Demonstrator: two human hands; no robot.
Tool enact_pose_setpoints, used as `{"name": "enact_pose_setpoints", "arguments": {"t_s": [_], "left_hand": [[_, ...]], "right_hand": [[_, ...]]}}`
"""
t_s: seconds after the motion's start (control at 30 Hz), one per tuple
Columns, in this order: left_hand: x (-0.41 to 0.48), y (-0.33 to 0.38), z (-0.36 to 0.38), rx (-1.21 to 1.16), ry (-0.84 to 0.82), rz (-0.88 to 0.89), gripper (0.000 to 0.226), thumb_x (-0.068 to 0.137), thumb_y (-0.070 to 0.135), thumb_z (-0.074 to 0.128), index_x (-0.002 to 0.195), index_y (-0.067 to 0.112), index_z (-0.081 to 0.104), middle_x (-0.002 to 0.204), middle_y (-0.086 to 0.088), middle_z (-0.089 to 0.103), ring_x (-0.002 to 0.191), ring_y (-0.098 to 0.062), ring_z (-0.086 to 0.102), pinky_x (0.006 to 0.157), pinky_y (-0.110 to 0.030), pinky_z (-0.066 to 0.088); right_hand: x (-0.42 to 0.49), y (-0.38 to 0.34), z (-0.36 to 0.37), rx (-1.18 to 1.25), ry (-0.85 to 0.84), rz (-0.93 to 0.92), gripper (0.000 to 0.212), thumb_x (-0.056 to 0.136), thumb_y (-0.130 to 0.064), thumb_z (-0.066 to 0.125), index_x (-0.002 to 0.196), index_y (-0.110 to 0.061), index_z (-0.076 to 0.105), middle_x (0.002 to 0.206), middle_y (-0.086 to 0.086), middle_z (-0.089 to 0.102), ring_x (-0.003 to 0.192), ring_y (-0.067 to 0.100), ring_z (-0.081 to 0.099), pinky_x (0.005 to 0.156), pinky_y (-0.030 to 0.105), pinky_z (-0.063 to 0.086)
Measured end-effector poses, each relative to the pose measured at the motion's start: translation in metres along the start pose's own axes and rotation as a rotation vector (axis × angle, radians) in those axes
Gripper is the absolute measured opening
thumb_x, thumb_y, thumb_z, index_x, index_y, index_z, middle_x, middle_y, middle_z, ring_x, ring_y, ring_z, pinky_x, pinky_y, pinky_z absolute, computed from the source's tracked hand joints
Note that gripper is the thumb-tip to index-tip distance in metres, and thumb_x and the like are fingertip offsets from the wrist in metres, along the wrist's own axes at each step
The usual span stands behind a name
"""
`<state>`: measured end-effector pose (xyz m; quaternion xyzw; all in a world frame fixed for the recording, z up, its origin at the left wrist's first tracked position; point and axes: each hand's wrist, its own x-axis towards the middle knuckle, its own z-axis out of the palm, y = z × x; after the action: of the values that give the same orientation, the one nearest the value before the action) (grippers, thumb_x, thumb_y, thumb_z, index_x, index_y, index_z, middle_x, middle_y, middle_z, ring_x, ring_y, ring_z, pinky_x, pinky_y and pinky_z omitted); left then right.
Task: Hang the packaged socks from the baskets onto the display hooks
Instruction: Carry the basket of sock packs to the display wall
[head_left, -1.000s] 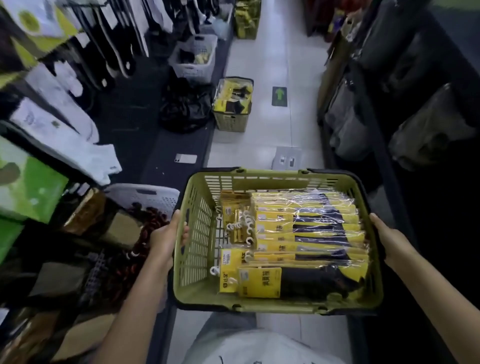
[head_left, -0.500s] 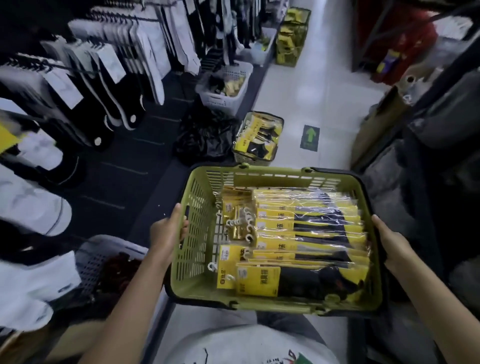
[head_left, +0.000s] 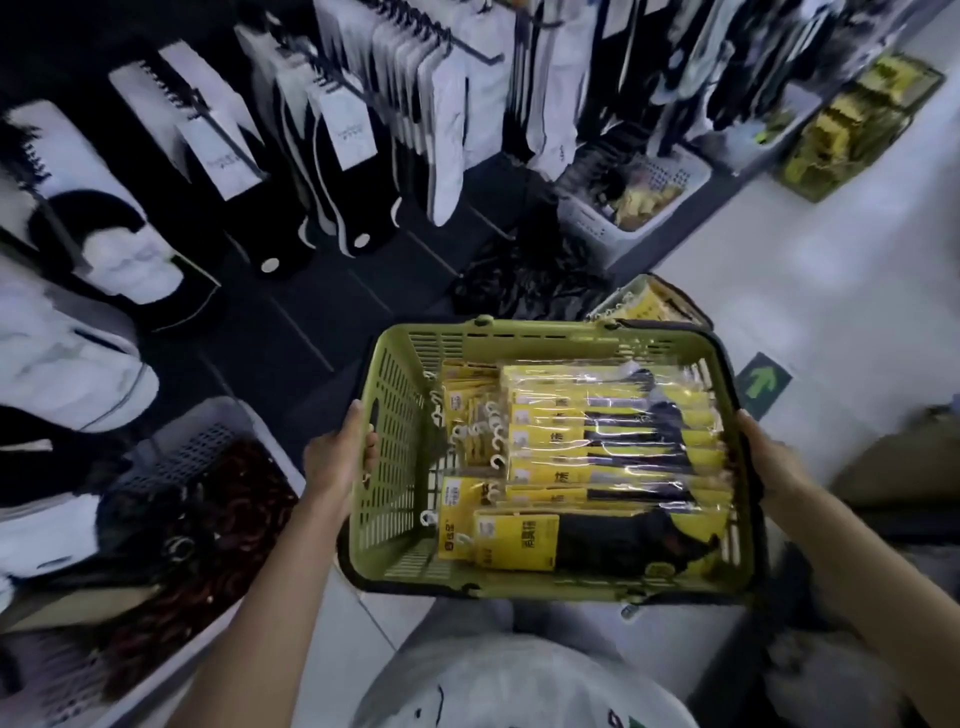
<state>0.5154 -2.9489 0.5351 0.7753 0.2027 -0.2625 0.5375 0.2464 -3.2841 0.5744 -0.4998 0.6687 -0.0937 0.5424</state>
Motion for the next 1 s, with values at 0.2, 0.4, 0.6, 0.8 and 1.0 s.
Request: {"name": "enact_pose_setpoints", "arguments": {"t_s": [0.2, 0.4, 0.6, 0.8, 1.0], "left_hand": [[0.018, 0.017, 0.006, -0.058, 0.083, 0.006, 0.045, 0.089, 0.047, 0.056, 0.068, 0.008, 0.065, 0.065, -0.004, 0.064, 0.055, -0.016, 0.056, 0.062, -0.033, 0.048], [0.025, 0.0, 0.029, -0.146, 0.239, -0.056, 0.043, 0.089, 0.046, 0.057, 0.069, 0.008, 0.062, 0.061, -0.002, 0.062, 0.052, -0.015, 0.055, 0.051, -0.028, 0.044], [0.022, -0.045, 0.082, -0.303, 0.411, -0.128, 0.043, 0.093, 0.035, 0.056, 0.064, 0.005, 0.052, 0.053, -0.007, 0.05, 0.029, -0.005, 0.042, 0.031, -0.016, 0.03], [0.023, -0.104, 0.126, -0.363, 0.52, -0.307, 0.05, 0.092, 0.046, 0.053, 0.059, 0.009, 0.055, 0.045, -0.001, 0.051, 0.036, -0.012, 0.045, 0.037, -0.018, 0.032], [0.05, -0.183, 0.139, -0.383, 0.578, -0.417, 0.045, 0.091, 0.048, 0.053, 0.076, 0.006, 0.062, 0.061, -0.003, 0.06, 0.049, -0.015, 0.053, 0.032, -0.012, 0.037]], "right_hand": [[0.037, -0.036, 0.034, -0.052, -0.131, 0.007, 0.041, 0.093, -0.045, 0.053, 0.072, -0.01, 0.058, 0.069, 0.009, 0.055, 0.058, 0.023, 0.05, 0.058, 0.033, 0.043], [0.095, -0.066, 0.064, -0.193, -0.208, 0.015, 0.04, 0.092, -0.044, 0.056, 0.072, -0.01, 0.061, 0.067, 0.01, 0.057, 0.057, 0.025, 0.051, 0.057, 0.033, 0.043], [0.183, -0.095, 0.106, -0.415, -0.332, 0.007, 0.045, 0.094, -0.048, 0.049, 0.069, -0.01, 0.055, 0.037, 0.001, 0.052, 0.032, 0.016, 0.05, 0.039, 0.023, 0.042], [0.24, -0.096, 0.159, -0.654, -0.453, -0.002, 0.051, 0.095, -0.049, 0.046, 0.063, -0.011, 0.054, 0.033, 0.001, 0.049, 0.031, 0.018, 0.048, 0.045, 0.029, 0.042], [0.281, -0.034, 0.21, -0.816, -0.536, -0.062, 0.049, 0.096, -0.05, 0.043, 0.071, -0.01, 0.055, 0.064, 0.013, 0.05, 0.057, 0.027, 0.049, 0.055, 0.034, 0.042]]}}
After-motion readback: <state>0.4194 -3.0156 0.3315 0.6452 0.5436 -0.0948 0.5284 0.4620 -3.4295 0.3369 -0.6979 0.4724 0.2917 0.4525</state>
